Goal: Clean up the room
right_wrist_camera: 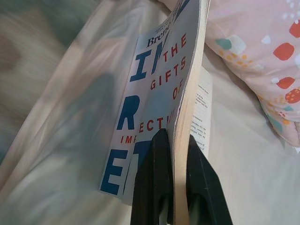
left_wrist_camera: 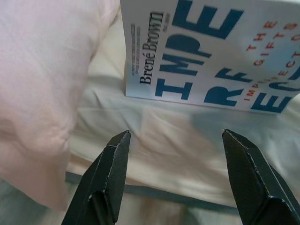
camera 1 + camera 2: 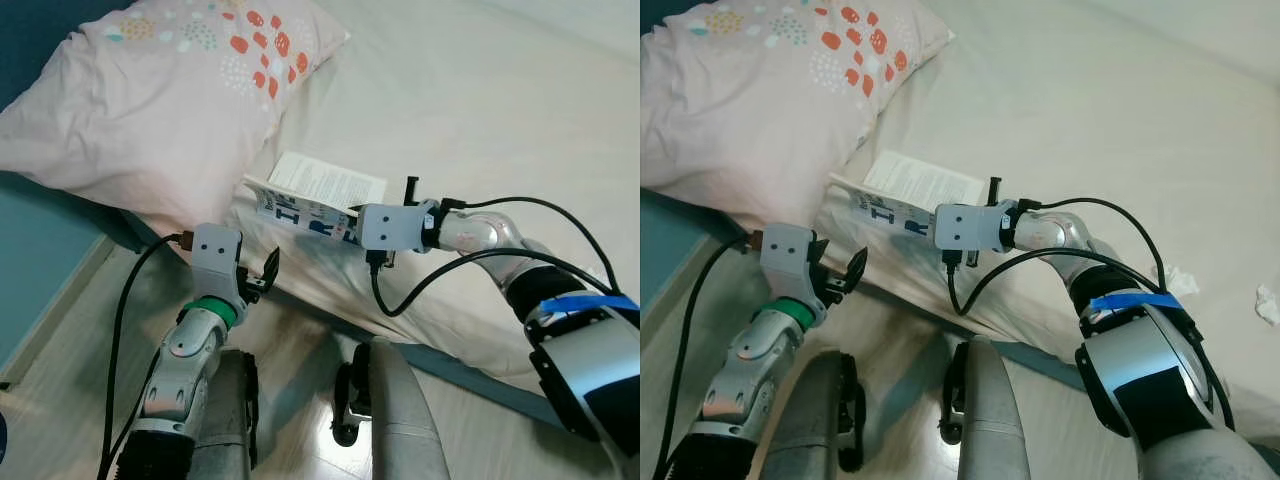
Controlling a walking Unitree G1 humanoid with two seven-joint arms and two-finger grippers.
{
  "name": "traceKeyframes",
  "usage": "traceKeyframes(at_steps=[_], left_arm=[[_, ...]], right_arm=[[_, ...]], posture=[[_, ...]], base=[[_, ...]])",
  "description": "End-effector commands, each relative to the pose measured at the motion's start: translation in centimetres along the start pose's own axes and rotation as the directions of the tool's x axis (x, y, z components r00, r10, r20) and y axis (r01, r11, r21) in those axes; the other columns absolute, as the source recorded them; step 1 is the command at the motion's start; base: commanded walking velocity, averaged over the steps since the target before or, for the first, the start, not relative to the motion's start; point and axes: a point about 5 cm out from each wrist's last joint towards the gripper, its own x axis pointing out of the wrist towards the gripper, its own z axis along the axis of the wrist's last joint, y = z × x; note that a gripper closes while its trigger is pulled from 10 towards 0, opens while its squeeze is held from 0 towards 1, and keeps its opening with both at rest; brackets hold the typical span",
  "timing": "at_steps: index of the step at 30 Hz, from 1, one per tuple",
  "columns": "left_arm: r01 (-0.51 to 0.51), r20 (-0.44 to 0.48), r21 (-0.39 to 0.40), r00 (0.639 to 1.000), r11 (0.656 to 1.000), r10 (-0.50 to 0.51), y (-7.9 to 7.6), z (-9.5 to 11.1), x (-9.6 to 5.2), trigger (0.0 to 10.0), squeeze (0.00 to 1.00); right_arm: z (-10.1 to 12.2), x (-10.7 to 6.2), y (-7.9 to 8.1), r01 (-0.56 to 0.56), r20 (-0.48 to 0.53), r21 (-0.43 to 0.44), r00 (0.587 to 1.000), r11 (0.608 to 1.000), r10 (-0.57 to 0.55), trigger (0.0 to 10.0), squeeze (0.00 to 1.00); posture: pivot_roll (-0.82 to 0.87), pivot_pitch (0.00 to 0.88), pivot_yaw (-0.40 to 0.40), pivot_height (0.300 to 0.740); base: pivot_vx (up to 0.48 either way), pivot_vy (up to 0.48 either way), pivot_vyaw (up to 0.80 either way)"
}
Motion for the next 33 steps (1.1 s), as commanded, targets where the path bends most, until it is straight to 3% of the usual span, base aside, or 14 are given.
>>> traceKeyframes(at_steps=[1, 6, 11, 17, 18, 19, 20, 22, 23, 33], left_arm=[[0.002, -0.039, -0.008, 0.999, 1.0, -0.002, -0.2, -0.9, -0.4, 10.0, 0.0], [0.009, -0.042, -0.013, 0.999, 1.0, -0.009, -0.3, -0.9, -0.4, 10.0, 0.0], [0.04, -0.048, -0.017, 0.998, 0.999, -0.041, -0.6, -0.9, -0.2, 10.0, 0.0], [0.046, -0.05, -0.018, 0.998, 0.999, -0.047, -0.7, -0.8, -0.2, 10.0, 0.0], [0.049, -0.049, -0.018, 0.998, 0.999, -0.05, -0.7, -0.8, -0.2, 10.0, 0.0], [0.049, -0.049, -0.018, 0.998, 0.999, -0.05, -0.7, -0.8, -0.2, 10.0, 0.0], [0.051, -0.049, -0.017, 0.997, 0.999, -0.052, -0.7, -0.8, -0.1, 10.0, 0.0], [0.053, -0.048, -0.016, 0.997, 0.998, -0.053, -0.7, -0.7, -0.1, 10.0, 0.0], [0.054, -0.049, -0.015, 0.997, 0.998, -0.055, -0.7, -0.7, 0.0, 10.0, 0.0], [0.055, -0.047, -0.015, 0.997, 0.998, -0.056, -0.7, -0.6, 0.1, 10.0, 0.0]], right_arm=[[-0.9, -0.3, 0.6, -0.02, -0.047, 0.044, 0.999, 0.999, 0.022, 10.0, 0.0], [-1.0, -0.3, 0.4, -0.002, -0.052, 0.088, 0.999, 0.996, 0.006, 10.0, 0.0], [-1.4, -0.4, 0.6, 0.011, -0.044, 0.231, 0.999, 0.973, -0.001, 10.0, 0.0], [-1.3, -0.3, 0.5, 0.018, -0.05, 0.213, 0.999, 0.977, -0.007, 10.0, 0.03], [-1.3, -0.3, 0.4, 0.02, -0.052, 0.207, 0.999, 0.978, -0.009, 10.0, 0.88], [-1.3, -0.3, 0.4, 0.02, -0.052, 0.207, 0.999, 0.978, -0.009, 10.0, 0.88], [-1.3, -0.3, 0.3, 0.023, -0.055, 0.204, 0.998, 0.979, -0.012, 10.0, 1.0], [-1.3, -0.3, 0.2, 0.027, -0.06, 0.198, 0.998, 0.98, -0.016, 10.0, 1.0], [-1.3, -0.3, 0.1, 0.029, -0.077, 0.164, 0.997, 0.986, -0.016, 10.0, 0.0], [-1.5, -0.6, -1.0, 0.089, -0.109, 0.105, 0.991, 0.99, -0.078, 10.0, 0.0]], posture=[[0.06, 0.361, -0.033, 0.631], [0.06, 0.363, -0.027, 0.631], [0.06, 0.362, -0.022, 0.631], [0.05, 0.356, -0.02, 0.631], [0.05, 0.356, -0.02, 0.631], [0.05, 0.356, -0.02, 0.631], [0.05, 0.354, -0.021, 0.631], [0.05, 0.355, -0.021, 0.631], [0.05, 0.353, -0.021, 0.631], [0.05, 0.349, -0.018, 0.631]], base=[[0.0, 0.0, 0.0], [0.0, 0.0, 0.0], [0.0, 0.0, 0.0], [0.0, 0.0, 0.0], [0.0, 0.0, 0.0], [0.0, 0.0, 0.0], [0.0, 0.0, 0.0], [0.0, 0.0, 0.0], [0.0, 0.0, 0.0], [0.0, 0.0, 0.0]])
